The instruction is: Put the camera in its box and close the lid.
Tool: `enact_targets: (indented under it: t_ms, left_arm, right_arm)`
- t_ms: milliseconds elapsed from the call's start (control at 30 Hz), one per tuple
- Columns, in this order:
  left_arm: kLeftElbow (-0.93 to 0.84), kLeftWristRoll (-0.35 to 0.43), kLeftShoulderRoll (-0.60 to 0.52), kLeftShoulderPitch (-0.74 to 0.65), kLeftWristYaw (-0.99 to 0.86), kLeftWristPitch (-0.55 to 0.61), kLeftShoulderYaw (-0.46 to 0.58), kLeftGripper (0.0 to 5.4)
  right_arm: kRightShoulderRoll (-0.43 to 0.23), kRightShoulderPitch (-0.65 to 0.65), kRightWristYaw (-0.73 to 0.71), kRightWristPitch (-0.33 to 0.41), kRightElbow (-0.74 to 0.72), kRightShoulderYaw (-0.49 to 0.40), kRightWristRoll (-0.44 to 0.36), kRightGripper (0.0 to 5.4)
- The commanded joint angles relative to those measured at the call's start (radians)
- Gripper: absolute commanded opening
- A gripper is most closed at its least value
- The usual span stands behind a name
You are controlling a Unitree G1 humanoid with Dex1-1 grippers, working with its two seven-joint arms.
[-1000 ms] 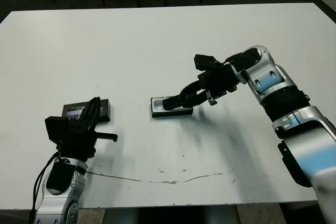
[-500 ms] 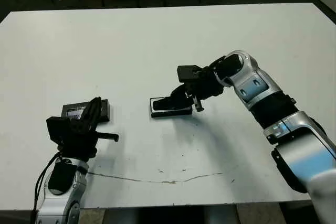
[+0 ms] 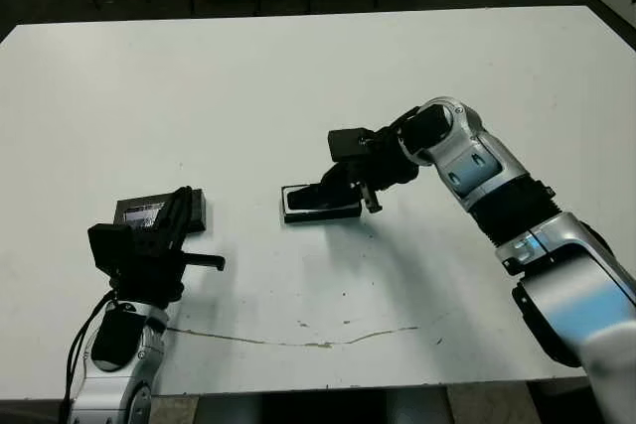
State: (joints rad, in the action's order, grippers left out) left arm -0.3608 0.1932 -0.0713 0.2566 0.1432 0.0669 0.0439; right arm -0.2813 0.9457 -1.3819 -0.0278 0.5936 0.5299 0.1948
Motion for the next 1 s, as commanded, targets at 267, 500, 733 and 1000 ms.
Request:
enact_targets:
  t_ms: [267,500,733,1000]
  left_arm:
    - [-0.003,-0.016,-0.007,0.016,-0.008,0.027,-0.002,0.00]
    - [0.000,-0.018,-0.005,0.015,-0.004,0.024,-0.004,0.00]
    - [-0.003,-0.010,-0.005,0.015,-0.002,0.031,-0.004,0.00]
    - [-0.004,-0.005,-0.007,0.013,0.005,0.033,-0.001,0.00]
  right_arm:
    - [-0.128,0.000,0.141,-0.011,-0.116,-0.091,0.044,3.50]
    - [-0.205,-0.029,0.176,-0.035,-0.246,-0.139,0.020,4.72]
    - [-0.175,-0.157,0.308,0.065,-0.357,-0.331,-0.170,5.39]
    - [-0.080,-0.432,0.720,-0.015,-0.582,-0.364,-0.085,4.57]
